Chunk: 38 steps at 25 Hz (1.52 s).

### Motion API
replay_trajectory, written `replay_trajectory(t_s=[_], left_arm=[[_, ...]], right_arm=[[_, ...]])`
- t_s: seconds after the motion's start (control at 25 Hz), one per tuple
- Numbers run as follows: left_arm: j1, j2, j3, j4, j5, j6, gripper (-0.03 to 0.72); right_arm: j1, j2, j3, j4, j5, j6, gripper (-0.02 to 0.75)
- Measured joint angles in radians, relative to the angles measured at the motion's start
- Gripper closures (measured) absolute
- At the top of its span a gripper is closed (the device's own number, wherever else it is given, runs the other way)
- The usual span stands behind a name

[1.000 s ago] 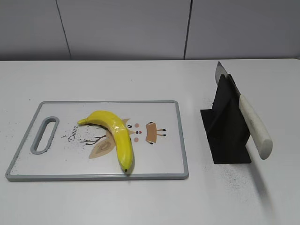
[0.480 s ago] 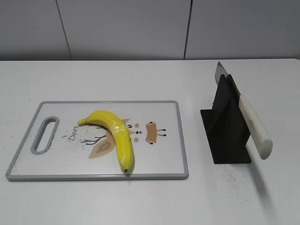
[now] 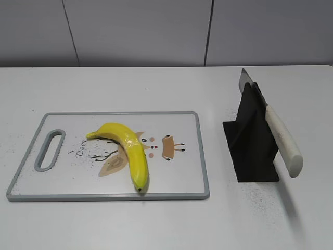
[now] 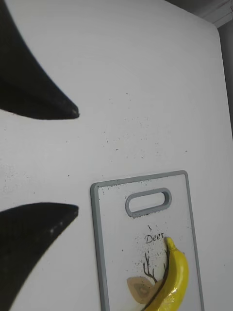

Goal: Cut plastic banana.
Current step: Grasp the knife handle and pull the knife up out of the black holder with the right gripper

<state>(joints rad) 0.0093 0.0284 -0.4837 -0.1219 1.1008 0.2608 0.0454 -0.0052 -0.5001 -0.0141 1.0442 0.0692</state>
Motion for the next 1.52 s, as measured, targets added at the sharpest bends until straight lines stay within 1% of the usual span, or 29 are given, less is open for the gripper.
replay_trajectory(t_s=[0.16, 0.36, 0.56, 0.8, 0.92, 1.12, 1.2, 1.4, 1.52], left_arm=[[0.0, 0.0, 0.0, 0.0, 0.0, 0.0, 0.176], [0.0, 0.0, 0.0, 0.0, 0.0, 0.0, 0.176], [0.0, 0.0, 0.0, 0.0, 0.0, 0.0, 0.176], [0.0, 0.0, 0.0, 0.0, 0.0, 0.0, 0.176], [0.0, 0.0, 0.0, 0.0, 0.0, 0.0, 0.176], [0.0, 0.0, 0.0, 0.0, 0.0, 0.0, 0.176], [0.0, 0.0, 0.0, 0.0, 0.0, 0.0, 0.176], [0.0, 0.0, 0.0, 0.0, 0.0, 0.0, 0.176], [0.0, 0.0, 0.0, 0.0, 0.0, 0.0, 0.176]], right_arm=[[0.0, 0.031, -0.034, 0.004, -0.003, 0.0, 0.148], [0.0, 0.194, -0.109, 0.006, 0.003, 0.0, 0.148], [0.0, 0.403, -0.192, 0.014, 0.077, 0.0, 0.148], [0.009, 0.633, -0.296, 0.024, 0.167, 0.075, 0.148], [0.065, 0.737, -0.34, 0.031, 0.169, 0.095, 0.148], [0.232, 0.876, -0.402, 0.036, 0.169, 0.103, 0.148], [0.278, 0.942, -0.431, 0.046, 0.169, 0.103, 0.148], [0.299, 1.109, -0.491, 0.11, 0.168, 0.103, 0.148], [0.299, 1.198, -0.499, 0.131, 0.134, 0.103, 0.148]])
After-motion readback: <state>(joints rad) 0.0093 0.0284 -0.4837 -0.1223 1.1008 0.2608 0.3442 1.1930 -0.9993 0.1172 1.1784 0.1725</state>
